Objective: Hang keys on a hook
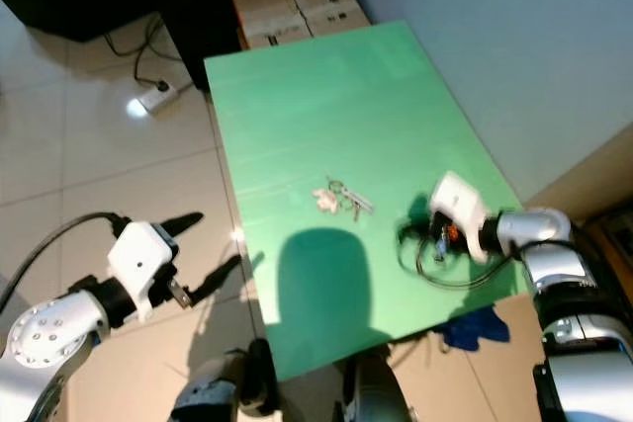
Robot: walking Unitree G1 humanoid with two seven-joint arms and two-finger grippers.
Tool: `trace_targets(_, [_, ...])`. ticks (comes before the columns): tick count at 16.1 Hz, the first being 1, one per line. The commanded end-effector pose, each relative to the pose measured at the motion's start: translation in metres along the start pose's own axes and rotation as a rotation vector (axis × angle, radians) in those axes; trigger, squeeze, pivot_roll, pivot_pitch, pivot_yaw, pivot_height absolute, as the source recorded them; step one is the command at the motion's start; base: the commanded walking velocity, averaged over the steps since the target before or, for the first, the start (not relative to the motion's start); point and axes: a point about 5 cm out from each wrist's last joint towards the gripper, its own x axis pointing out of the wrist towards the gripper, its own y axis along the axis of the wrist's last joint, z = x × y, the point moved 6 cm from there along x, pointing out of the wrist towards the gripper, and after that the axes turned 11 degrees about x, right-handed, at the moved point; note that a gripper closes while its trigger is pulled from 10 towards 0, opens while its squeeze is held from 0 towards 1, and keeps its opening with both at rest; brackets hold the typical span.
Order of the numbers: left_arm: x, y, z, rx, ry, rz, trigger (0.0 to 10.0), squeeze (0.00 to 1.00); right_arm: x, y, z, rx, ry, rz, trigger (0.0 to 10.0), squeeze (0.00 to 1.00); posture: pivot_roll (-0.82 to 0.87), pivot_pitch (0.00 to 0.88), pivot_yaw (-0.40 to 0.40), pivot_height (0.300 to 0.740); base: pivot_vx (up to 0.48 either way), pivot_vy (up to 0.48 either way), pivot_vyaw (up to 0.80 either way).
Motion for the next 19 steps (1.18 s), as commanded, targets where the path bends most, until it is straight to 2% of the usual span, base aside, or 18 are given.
trace_targets(1, [-0.006,-0.003,-0.001,-0.016,0.034,-0.013,10.0,0.00,-0.002,0.009,0.000,0.037,-0.040,0.096,0.0,0.00,0.00,0.272,0.037,0.740,0.000,0.000,0.00])
trace_targets(4, [-0.010,-0.009,-0.004,-0.036,0.146,-0.024,10.0,0.00,-0.001,0.026,-0.012,0.099,-0.201,0.341,0.0,0.00,0.00,0.198,0.034,0.740,0.000,0.000,0.00])
trace_targets(6, [-0.009,-0.009,-0.008,-0.040,0.190,-0.022,10.0,0.00,-0.001,0.027,-0.015,0.107,-0.258,0.383,0.0,0.00,0.00,0.178,0.038,0.740,0.000,0.000,0.00])
trace_targets(7, [-0.006,-0.007,-0.022,-0.064,0.303,-0.005,10.0,0.00,-0.002,0.035,-0.020,0.136,-0.380,0.476,0.0,0.00,-0.01,0.131,0.044,0.740,0.000,0.000,0.00])
trace_targets(8, [-0.005,-0.007,-0.027,-0.080,0.346,0.005,10.0,0.00,-0.004,0.040,-0.023,0.157,-0.444,0.529,0.0,0.00,-0.01,0.116,0.050,0.740,0.000,0.000,0.00])
trace_targets(10, [-0.003,-0.005,-0.030,-0.104,0.376,0.025,10.0,0.00,-0.009,0.051,-0.029,0.190,-0.546,0.608,0.0,0.00,-0.02,0.098,0.049,0.740,0.000,0.000,0.00])
trace_targets(11, [-0.003,-0.003,-0.029,-0.125,0.392,0.047,10.0,0.00,-0.012,0.062,-0.039,0.201,-0.608,0.669,0.0,0.00,-0.03,0.087,0.045,0.740,0.000,0.000,0.00])
trace_targets(12, [-0.006,0.001,-0.032,-0.149,0.435,0.077,10.0,0.00,-0.012,0.071,-0.049,0.207,-0.632,0.710,0.0,0.00,-0.03,0.078,0.044,0.740,0.000,0.000,0.00])
trace_targets(14, [-0.010,0.006,-0.039,-0.192,0.495,0.111,10.0,0.00,-0.011,0.080,-0.057,0.203,-0.649,0.741,0.0,0.00,-0.03,0.061,0.041,0.740,0.000,0.000,0.00])
trace_targets(16, [-0.010,0.016,-0.049,-0.181,0.539,0.161,10.0,0.00,-0.008,0.090,-0.065,0.192,-0.694,0.757,10.0,0.00,-0.04,0.028,0.030,0.740,0.000,0.000,0.00])
trace_targets(19, [-0.008,0.025,-0.065,-0.144,0.572,0.183,10.0,0.00,0.005,0.102,-0.078,0.103,-0.651,0.729,10.0,0.00,-0.04,0.012,0.017,0.740,0.000,0.000,0.53])
